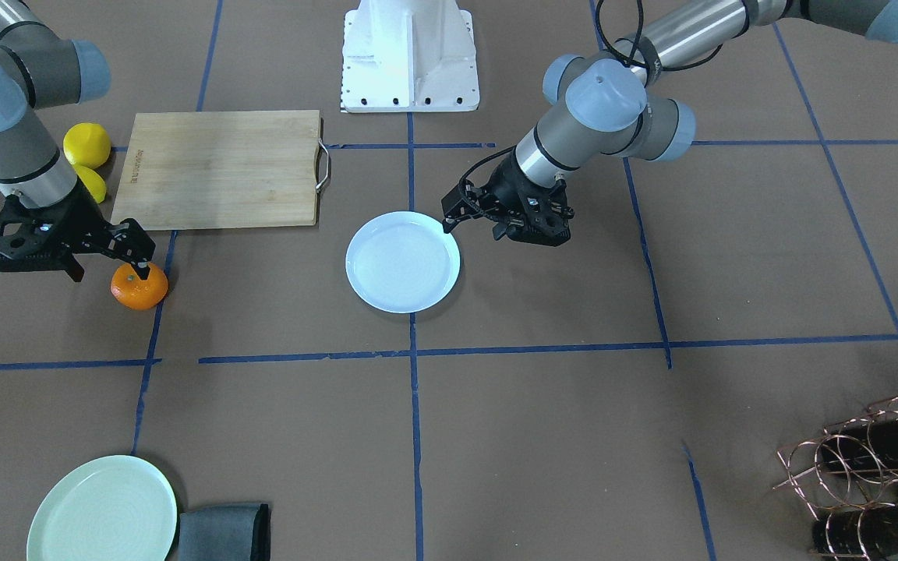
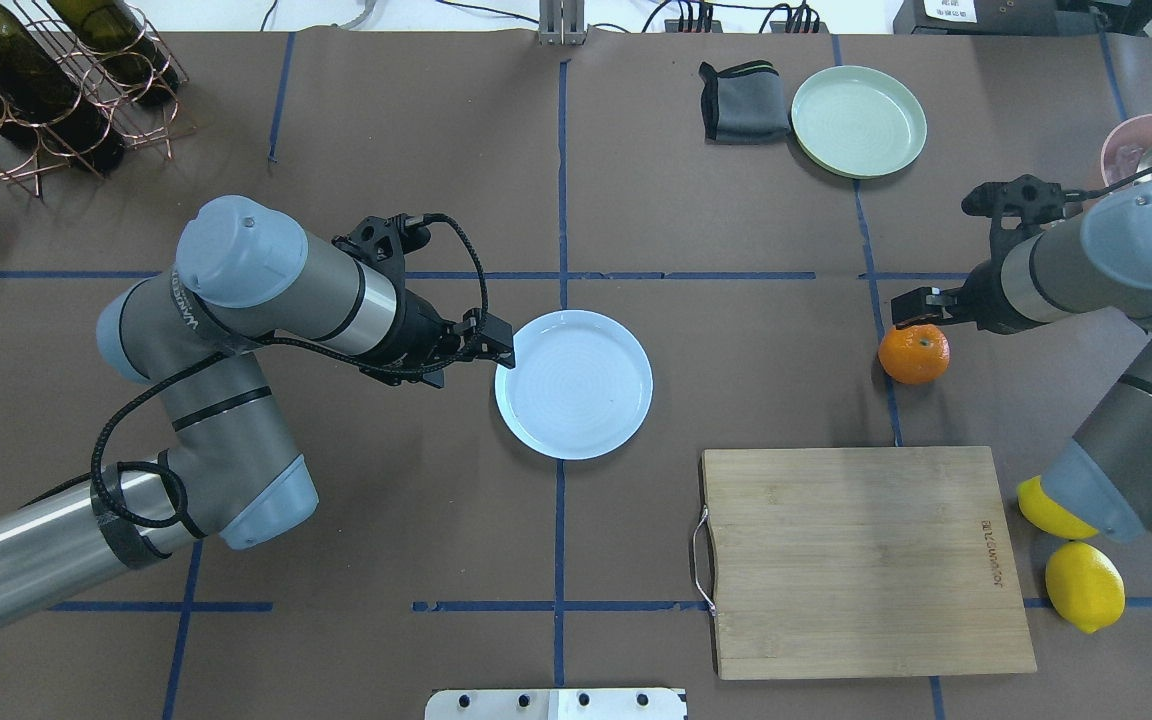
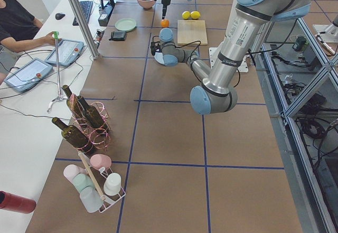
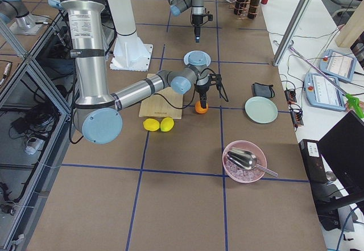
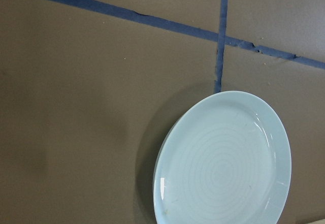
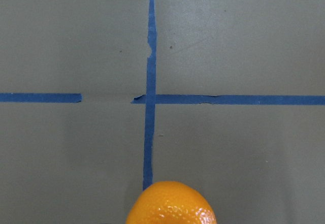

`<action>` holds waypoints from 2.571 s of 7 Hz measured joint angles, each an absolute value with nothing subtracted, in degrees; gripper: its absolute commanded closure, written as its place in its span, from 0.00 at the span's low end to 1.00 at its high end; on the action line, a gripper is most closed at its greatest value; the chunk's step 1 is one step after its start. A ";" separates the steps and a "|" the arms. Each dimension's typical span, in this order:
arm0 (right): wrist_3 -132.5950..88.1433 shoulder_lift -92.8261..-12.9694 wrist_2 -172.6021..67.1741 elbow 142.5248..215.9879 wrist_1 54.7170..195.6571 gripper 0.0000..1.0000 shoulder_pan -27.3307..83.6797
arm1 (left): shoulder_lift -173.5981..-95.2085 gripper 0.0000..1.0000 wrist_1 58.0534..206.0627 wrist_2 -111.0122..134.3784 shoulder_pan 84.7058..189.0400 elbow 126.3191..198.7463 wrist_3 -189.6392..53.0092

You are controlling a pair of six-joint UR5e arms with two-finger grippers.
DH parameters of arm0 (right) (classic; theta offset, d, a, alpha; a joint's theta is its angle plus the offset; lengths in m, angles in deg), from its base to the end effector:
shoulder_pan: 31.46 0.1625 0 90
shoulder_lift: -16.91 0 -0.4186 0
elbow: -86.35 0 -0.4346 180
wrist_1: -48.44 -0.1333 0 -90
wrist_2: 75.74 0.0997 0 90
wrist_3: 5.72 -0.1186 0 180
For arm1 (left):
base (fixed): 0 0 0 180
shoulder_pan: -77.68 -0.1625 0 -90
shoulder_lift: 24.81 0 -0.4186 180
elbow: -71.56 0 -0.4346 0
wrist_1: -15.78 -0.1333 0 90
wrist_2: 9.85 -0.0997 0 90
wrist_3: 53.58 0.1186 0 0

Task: Pick orange to plate
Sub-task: 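Close the right gripper on the orange while the left gripper holds the plate, then lift the orange toward the plate with the right gripper while the left withdraws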

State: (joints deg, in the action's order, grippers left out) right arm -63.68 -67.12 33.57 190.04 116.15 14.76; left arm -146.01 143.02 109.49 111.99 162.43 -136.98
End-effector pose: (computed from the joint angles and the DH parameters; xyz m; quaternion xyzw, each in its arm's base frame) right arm -0.3484 -0.4996 0.4492 0.1012 -0.3726 0.0540 0.9209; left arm 0.5499 -0.4663 0.2331 -0.0029 0.5882 -0.0507 0.8071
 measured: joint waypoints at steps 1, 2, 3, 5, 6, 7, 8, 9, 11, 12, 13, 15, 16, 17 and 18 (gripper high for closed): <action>-65.15 -66.52 32.41 188.77 114.75 0.00 13.92 | -146.01 0.05 143.03 109.00 111.94 162.44 -137.17; -65.67 -66.35 32.12 188.22 114.16 0.00 13.57 | -146.01 0.05 143.04 108.36 111.87 162.44 -137.23; -65.85 -66.28 32.11 187.66 113.94 0.00 13.35 | -146.01 0.05 143.04 107.98 111.82 162.43 -137.25; -65.87 -66.18 32.18 186.62 113.84 0.00 13.03 | -146.01 0.05 143.04 107.70 111.78 162.38 -137.26; -65.85 -66.15 32.19 186.45 113.83 0.00 12.82 | -146.01 0.05 143.04 107.67 111.78 162.41 -137.26; -65.85 -66.15 32.15 186.37 113.83 0.00 12.46 | -146.01 0.05 143.04 107.66 111.78 162.43 -137.26; -65.85 -66.15 32.07 186.11 113.81 0.00 12.00 | -146.01 0.05 143.04 107.66 111.78 162.44 -137.26; -65.84 -66.12 32.02 185.69 113.77 0.00 11.56 | -145.99 0.05 143.05 107.66 111.79 162.44 -137.26; -65.84 -66.04 31.92 185.15 113.75 0.03 10.94 | -145.95 0.04 143.04 107.66 111.85 162.47 -137.28; -65.80 -66.01 31.85 184.89 113.74 0.26 10.76 | -145.98 0.04 143.05 107.66 111.84 162.53 -137.41; -65.77 -65.99 31.77 184.67 113.74 0.68 10.70 | -146.00 0.04 143.04 107.66 111.84 162.61 -137.58; -65.83 -65.95 31.78 184.96 113.75 1.00 10.64 | -145.99 0.03 143.03 107.66 111.89 163.12 -137.68; -66.00 -65.53 32.05 186.04 113.82 1.00 10.66 | -145.93 0.03 142.99 107.66 111.98 163.91 -137.69; -68.27 -63.59 32.49 187.29 114.11 1.00 10.65 | -145.48 0.03 142.97 107.70 112.20 165.55 -137.72; -73.94 -59.65 32.94 187.77 114.48 1.00 9.65 | -143.68 0.01 142.98 107.87 112.56 168.94 -137.73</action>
